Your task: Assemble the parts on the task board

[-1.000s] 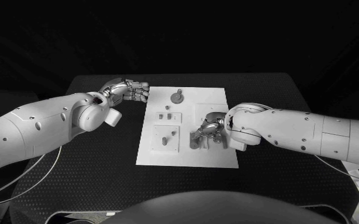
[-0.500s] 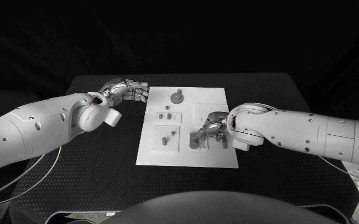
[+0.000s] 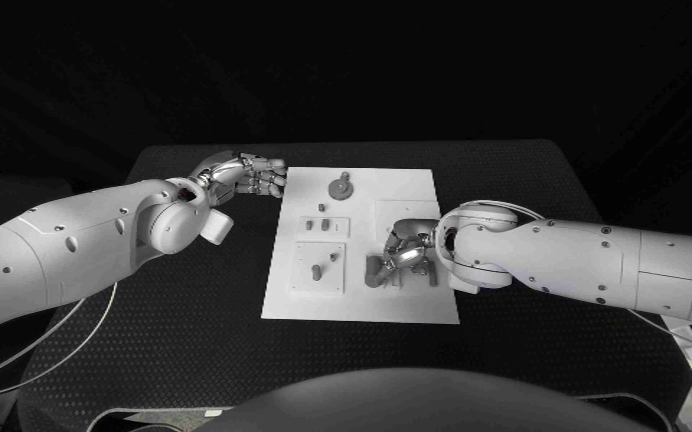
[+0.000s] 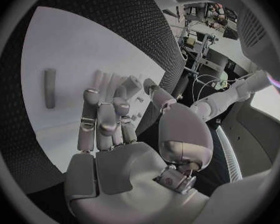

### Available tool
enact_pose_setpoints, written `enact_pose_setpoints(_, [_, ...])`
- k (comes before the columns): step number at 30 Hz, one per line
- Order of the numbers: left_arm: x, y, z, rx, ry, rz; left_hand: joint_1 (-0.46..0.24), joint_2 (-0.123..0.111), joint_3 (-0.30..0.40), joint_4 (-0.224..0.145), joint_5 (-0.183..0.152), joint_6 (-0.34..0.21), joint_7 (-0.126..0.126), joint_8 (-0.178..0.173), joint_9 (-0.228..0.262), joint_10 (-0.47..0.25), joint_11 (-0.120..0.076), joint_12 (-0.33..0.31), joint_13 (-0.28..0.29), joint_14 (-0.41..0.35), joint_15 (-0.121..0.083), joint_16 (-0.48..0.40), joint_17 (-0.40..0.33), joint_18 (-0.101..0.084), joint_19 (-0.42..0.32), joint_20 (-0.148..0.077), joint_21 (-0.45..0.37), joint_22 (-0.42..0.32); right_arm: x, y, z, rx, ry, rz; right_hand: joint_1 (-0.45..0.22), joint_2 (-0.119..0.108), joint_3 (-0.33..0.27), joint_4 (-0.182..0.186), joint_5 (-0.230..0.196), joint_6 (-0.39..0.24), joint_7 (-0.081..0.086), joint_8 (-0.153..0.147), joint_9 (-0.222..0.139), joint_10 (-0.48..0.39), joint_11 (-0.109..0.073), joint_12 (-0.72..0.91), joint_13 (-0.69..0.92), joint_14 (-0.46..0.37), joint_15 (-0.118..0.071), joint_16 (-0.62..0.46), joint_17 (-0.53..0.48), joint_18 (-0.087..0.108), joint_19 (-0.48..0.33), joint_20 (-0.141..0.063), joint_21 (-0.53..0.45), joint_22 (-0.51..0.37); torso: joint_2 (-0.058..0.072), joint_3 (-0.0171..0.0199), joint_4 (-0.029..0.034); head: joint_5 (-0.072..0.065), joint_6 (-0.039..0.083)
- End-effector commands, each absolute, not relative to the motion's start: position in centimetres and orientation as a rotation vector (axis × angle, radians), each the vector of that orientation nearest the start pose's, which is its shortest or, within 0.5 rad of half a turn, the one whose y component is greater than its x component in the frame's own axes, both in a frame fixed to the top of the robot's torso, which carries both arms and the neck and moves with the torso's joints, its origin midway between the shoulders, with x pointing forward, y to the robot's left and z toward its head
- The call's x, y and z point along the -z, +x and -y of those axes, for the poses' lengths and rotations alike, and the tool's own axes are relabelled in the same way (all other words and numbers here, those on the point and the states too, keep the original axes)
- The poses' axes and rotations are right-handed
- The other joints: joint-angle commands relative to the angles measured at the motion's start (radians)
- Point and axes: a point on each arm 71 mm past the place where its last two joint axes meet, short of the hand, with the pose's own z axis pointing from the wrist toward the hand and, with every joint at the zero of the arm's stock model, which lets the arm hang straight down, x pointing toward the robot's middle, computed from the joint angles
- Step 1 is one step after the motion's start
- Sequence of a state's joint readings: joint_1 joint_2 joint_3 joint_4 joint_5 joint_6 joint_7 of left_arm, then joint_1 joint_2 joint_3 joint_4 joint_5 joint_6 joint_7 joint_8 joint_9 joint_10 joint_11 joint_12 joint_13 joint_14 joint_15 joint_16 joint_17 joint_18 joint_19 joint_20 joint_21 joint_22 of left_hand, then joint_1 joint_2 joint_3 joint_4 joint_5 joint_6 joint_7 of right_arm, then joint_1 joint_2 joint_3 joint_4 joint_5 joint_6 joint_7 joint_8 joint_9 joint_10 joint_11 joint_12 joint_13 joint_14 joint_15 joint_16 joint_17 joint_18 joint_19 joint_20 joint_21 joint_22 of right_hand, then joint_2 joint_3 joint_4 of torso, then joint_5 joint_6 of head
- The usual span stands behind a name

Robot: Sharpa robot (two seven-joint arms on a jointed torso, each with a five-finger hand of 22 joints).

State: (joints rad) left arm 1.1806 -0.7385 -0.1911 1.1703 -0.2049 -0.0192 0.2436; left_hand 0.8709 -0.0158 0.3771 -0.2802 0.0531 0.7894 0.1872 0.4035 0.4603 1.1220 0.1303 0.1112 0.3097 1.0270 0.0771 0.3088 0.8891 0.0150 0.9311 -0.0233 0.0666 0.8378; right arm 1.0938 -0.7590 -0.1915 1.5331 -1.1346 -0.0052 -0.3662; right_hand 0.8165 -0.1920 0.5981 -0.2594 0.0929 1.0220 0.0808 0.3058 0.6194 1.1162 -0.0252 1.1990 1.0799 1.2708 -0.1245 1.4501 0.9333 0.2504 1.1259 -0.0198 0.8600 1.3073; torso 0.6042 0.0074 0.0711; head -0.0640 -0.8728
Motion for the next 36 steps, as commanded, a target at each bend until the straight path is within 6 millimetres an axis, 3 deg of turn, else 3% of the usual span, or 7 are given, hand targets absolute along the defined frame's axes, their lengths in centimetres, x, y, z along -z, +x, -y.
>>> enact_pose_setpoints(1, [26.67, 51.26, -24.92, 1.327, -0.975, -1.848, -0.004, 0.0, 0.004, -0.002, -0.004, -0.007, -0.002, 0.007, -0.001, -0.006, -0.003, 0.001, -0.001, -0.004, 0.004, -0.004, 0.001, -0.013, -0.002, 0.005, 0.003, -0.002, 31.44, 41.73, 16.8, -0.527, -0.053, -2.368, 0.005, 0.004, -0.01, 0.004, -0.001, 0.017, 0.003, 0.006, 0.002, 0.012, 0.0, -0.002, -0.002, 0.01, -0.004, 0.008, 0.006, 0.011, 0.008, 0.0, 0.003, 0.017, 0.0, -0.0003, -0.0003, 0.0, 0.0])
enact_pose_setpoints(13, [26.67, 51.24, -24.98, 1.327, -0.975, -1.847, -0.004, 0.0, 0.004, -0.002, -0.004, -0.005, -0.002, 0.008, -0.001, -0.005, -0.003, 0.002, -0.001, -0.004, 0.004, -0.004, 0.001, -0.013, -0.002, 0.006, 0.003, -0.002, 32.23, 41.4, 16.6, -0.48, -0.048, -2.374, -0.001, 0.072, -0.05, -0.005, 0.0, 0.052, -0.011, 0.011, 0.0, 0.055, -0.014, -0.003, -0.002, 0.043, -0.015, 0.016, 0.031, 0.011, 0.027, -0.009, 0.001, 0.015, 0.0, -0.0008, 0.0005, 0.001, 0.0])
enact_pose_setpoints(22, [26.68, 51.24, -25.03, 1.325, -0.976, -1.848, -0.006, -0.001, 0.003, -0.002, -0.004, -0.004, -0.002, 0.009, -0.002, -0.004, -0.004, 0.003, -0.001, -0.006, 0.005, -0.005, 0.001, -0.013, -0.004, 0.006, 0.003, -0.002, 32.24, 41.8, 17.1, -0.446, -0.021, -2.347, -0.074, 0.137, -0.071, 0.035, 0.001, 0.067, -0.017, 0.006, -0.007, 0.08, -0.02, 0.007, 0.021, 0.048, -0.021, 0.02, 0.042, 0.011, 0.031, -0.012, -0.007, 0.016, 0.0, -0.0005, 0.0003, 0.002, 0.0])
enact_pose_setpoints(24, [26.68, 51.24, -25.02, 1.326, -0.976, -1.849, -0.006, -0.001, 0.003, -0.002, -0.004, -0.004, -0.002, 0.009, -0.002, -0.004, -0.004, 0.003, -0.001, -0.006, 0.005, -0.005, 0.001, -0.013, -0.004, 0.006, 0.003, -0.002, 32.26, 41.86, 17.2, -0.438, -0.017, -2.346, -0.079, 0.142, -0.072, 0.035, 0.001, 0.068, -0.017, 0.005, -0.007, 0.081, -0.021, 0.008, 0.024, 0.048, -0.022, 0.021, 0.043, 0.011, 0.031, -0.013, -0.007, 0.016, 0.0, -0.0005, 0.0007, 0.002, 0.0])
enact_pose_setpoints(29, [26.69, 51.24, -25.03, 1.326, -0.976, -1.85, -0.006, -0.001, 0.003, -0.001, -0.004, -0.004, -0.003, 0.009, -0.002, -0.003, -0.004, 0.004, -0.001, -0.007, 0.006, -0.006, 0.001, -0.014, -0.005, 0.007, 0.003, -0.002, 32.29, 41.97, 17.4, -0.423, -0.015, -2.342, -0.105, 0.178, -0.073, 0.044, 0.001, 0.072, -0.018, 0.003, -0.009, 0.085, -0.022, 0.01, 0.031, 0.049, -0.023, 0.024, 0.048, 0.011, 0.031, -0.015, -0.008, 0.018, 0.0, -0.0004, 0.0005, 0.002, 0.0])
enact_pose_setpoints(36, [26.7, 51.24, -25.01, 1.328, -0.976, -1.852, -0.006, -0.001, 0.004, -0.002, -0.004, -0.004, -0.003, 0.01, -0.002, -0.003, -0.004, 0.004, -0.001, -0.008, 0.006, -0.006, 0.001, -0.014, -0.006, 0.007, 0.002, -0.002, 32.42, 41.97, 17.31, -0.414, -0.035, -2.359, -0.103, 0.193, -0.07, 0.02, 0.002, 0.073, -0.019, 0.001, -0.011, 0.086, -0.023, 0.008, 0.034, 0.048, -0.024, 0.025, 0.046, 0.011, 0.031, -0.017, -0.006, 0.02, 0.0, -0.0007, 0.0003, 0.0, 0.0])
